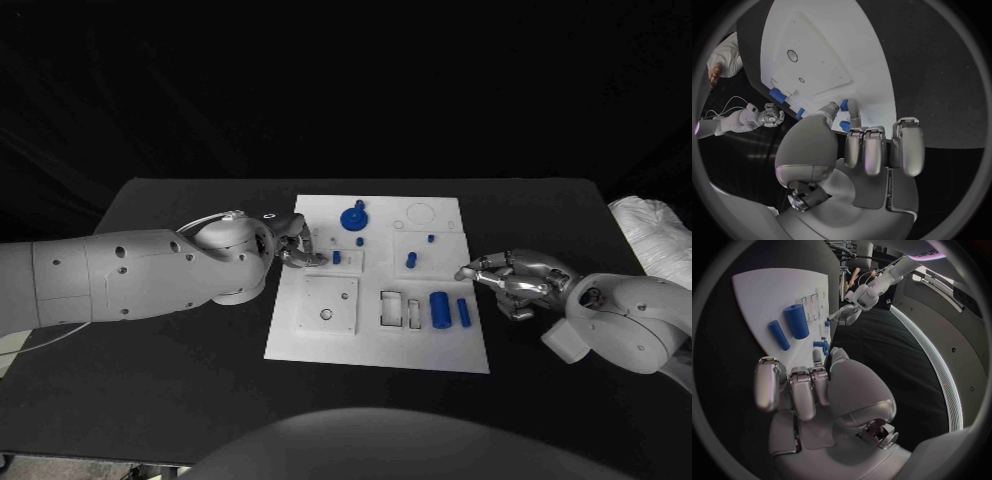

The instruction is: Assemble the parts on the task board

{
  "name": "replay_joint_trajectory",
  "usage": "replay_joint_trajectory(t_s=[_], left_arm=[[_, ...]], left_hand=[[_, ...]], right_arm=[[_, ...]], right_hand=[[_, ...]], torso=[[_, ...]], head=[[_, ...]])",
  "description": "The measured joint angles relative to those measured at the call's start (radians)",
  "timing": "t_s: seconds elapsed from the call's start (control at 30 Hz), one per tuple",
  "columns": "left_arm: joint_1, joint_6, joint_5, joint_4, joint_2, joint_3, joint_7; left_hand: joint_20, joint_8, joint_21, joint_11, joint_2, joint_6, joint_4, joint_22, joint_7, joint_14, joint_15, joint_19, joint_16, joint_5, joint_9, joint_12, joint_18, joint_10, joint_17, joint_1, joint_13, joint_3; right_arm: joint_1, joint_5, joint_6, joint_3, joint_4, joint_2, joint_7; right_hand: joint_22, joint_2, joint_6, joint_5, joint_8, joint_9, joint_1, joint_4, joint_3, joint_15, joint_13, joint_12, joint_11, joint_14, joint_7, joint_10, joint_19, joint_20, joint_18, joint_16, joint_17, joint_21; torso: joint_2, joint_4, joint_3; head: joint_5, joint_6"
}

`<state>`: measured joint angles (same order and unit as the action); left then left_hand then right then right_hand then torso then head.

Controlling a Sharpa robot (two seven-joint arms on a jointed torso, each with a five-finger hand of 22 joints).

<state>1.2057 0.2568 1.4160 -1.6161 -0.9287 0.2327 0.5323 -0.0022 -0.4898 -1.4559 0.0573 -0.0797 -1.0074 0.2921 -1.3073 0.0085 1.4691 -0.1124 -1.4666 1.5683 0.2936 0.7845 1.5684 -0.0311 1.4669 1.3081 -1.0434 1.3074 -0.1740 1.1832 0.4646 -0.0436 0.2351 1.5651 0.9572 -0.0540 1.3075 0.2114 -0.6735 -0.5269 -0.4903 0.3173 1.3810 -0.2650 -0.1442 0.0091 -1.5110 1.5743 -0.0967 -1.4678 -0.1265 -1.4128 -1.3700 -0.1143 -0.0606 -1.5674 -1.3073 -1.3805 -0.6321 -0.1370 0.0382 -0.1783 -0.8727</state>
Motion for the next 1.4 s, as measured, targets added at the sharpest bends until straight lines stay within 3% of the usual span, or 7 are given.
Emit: replay_joint_trajectory(t_s=[0.2, 0.37, 0.5, 0.87, 1.4], left_arm=[[-0.004, 0.010, -0.001, 0.009, 0.011, 0.000, 0.003], [-0.006, 0.018, -0.001, 0.015, 0.017, 0.000, 0.003], [-0.007, 0.023, -0.003, 0.021, 0.021, 0.000, 0.002], [-0.010, 0.026, -0.010, 0.031, 0.029, 0.000, -0.005], [-0.011, 0.049, -0.015, 0.027, 0.017, -0.002, -0.016]], left_hand=[[0.004, 0.008, 0.000, 0.000, 0.008, 0.000, 0.000, 0.000, 0.000, 0.000, 0.000, 0.004, 0.000, 0.032, 0.005, 0.000, 0.000, 0.000, 0.000, -0.008, 0.000, -0.002], [0.004, 0.017, 0.002, 0.000, 0.026, 0.000, -0.001, 0.000, 0.000, 0.000, 0.000, 0.004, 0.000, 0.088, 0.013, 0.000, 0.000, 0.000, 0.000, -0.026, 0.000, -0.024], [0.004, 0.023, 0.006, 0.000, 0.023, 0.000, -0.002, 0.000, 0.000, 0.000, 0.000, 0.004, 0.000, 0.135, 0.019, -0.002, 0.000, 0.000, 0.000, -0.055, 0.000, -0.045], [0.004, 0.032, 0.010, 0.000, 0.017, 0.000, -0.003, 0.000, 0.000, 0.000, 0.000, 0.004, 0.000, 0.201, 0.033, -0.024, 0.000, 0.000, 0.000, -0.096, 0.000, -0.087], [0.004, 0.036, 0.010, 0.000, -0.054, -0.002, -0.010, -0.001, 0.002, 0.000, 0.000, 0.004, 0.000, 0.122, 0.075, -0.024, 0.000, 0.000, -0.001, -0.217, 0.001, -0.248]], right_arm=[[0.000, 0.000, 0.000, 0.000, 0.000, 0.000, 0.001], [0.000, 0.000, 0.000, 0.000, -0.001, -0.001, 0.001], [0.000, 0.000, 0.000, 0.000, -0.001, -0.001, 0.001], [0.000, 0.000, 0.000, 0.000, -0.001, -0.002, 0.002], [0.000, 0.000, 0.000, 0.000, -0.004, -0.005, 0.003]], right_hand=[[0.000, -0.005, 0.000, -0.006, 0.000, 0.000, 0.005, 0.002, 0.006, 0.002, 0.000, 0.000, 0.000, 0.001, 0.000, 0.000, 0.000, 0.000, 0.000, 0.000, 0.000, 0.000], [0.000, -0.006, 0.000, -0.008, 0.000, 0.000, 0.006, 0.006, 0.011, 0.002, 0.000, 0.000, 0.000, 0.001, 0.000, 0.000, 0.000, 0.000, 0.000, 0.000, 0.000, 0.000], [0.000, -0.006, 0.000, -0.010, 0.000, 0.000, 0.006, 0.010, 0.015, 0.001, 0.000, 0.000, 0.000, 0.002, 0.000, 0.000, 0.000, 0.000, 0.000, 0.000, 0.000, 0.000], [0.000, -0.010, 0.000, -0.018, 0.000, 0.000, 0.010, 0.013, 0.023, -0.001, 0.000, 0.002, 0.000, 0.005, 0.000, 0.000, 0.000, 0.000, 0.000, 0.000, -0.001, 0.000], [0.000, -0.010, 0.000, -0.023, 0.000, 0.000, 0.010, 0.012, 0.030, -0.001, 0.000, 0.000, 0.000, 0.004, 0.000, 0.000, 0.000, 0.000, 0.000, 0.000, -0.001, 0.000]], torso=[[0.000, 0.0001, 0.0000], [0.001, 0.0006, 0.0001], [0.001, 0.0003, 0.0004], [0.001, 0.0003, 0.0003], [0.001, 0.0008, -0.0001]], head=[[0.001, 0.000], [0.001, 0.000], [0.000, 0.000], [0.000, 0.000], [0.005, 0.000]])
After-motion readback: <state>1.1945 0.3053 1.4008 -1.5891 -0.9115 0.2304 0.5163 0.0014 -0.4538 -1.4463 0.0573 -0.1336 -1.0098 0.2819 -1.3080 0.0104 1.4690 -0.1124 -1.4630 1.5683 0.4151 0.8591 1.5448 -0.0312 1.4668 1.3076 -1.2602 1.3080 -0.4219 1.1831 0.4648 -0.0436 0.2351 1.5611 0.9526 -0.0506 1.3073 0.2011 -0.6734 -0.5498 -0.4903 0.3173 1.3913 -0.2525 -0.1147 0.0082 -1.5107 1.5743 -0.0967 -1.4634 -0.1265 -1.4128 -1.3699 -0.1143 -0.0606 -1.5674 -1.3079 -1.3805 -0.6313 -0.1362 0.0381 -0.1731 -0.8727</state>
